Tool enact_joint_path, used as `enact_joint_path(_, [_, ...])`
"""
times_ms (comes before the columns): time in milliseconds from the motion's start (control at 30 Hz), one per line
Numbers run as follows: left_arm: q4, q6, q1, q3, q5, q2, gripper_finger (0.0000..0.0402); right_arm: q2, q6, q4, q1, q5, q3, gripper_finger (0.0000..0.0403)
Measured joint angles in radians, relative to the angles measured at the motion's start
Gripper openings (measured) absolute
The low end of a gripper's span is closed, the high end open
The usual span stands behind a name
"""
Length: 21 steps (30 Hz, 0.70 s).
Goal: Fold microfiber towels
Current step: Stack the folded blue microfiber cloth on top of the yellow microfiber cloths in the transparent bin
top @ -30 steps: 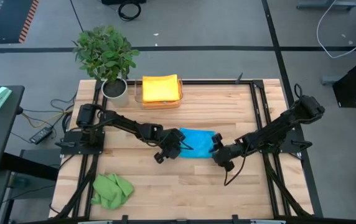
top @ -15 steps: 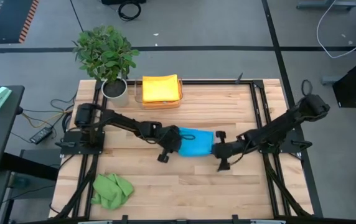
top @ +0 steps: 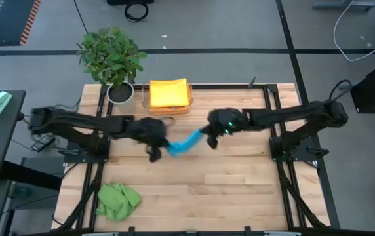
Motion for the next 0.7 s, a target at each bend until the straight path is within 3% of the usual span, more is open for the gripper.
enact_joint_path(167, [0.003,-0.168,0.078,-0.182,-0.372,-0.272,0.0007,0.113,-0.005,0.016,-0.126,-0.009,0.1,0.0005])
enact_joint_path(233, [0.037,-0.19,0.136,-0.207,-0.443,-0.307,0.0007,0.153,0.006,-0.003,-0.166,-0.008,0.128,0.0005])
enact_joint_path(500, [0.046,-0.156,0.407,-0.212,-0.437,-0.248,0.0007,0.296,0.017,0.03,-0.312,-0.014,0.267,0.0004])
enact_joint_path(700, [0.119,-0.073,0.525,-0.209,-0.415,-0.201,0.0007,0.407,0.005,0.014,-0.397,-0.021,0.401,0.0004])
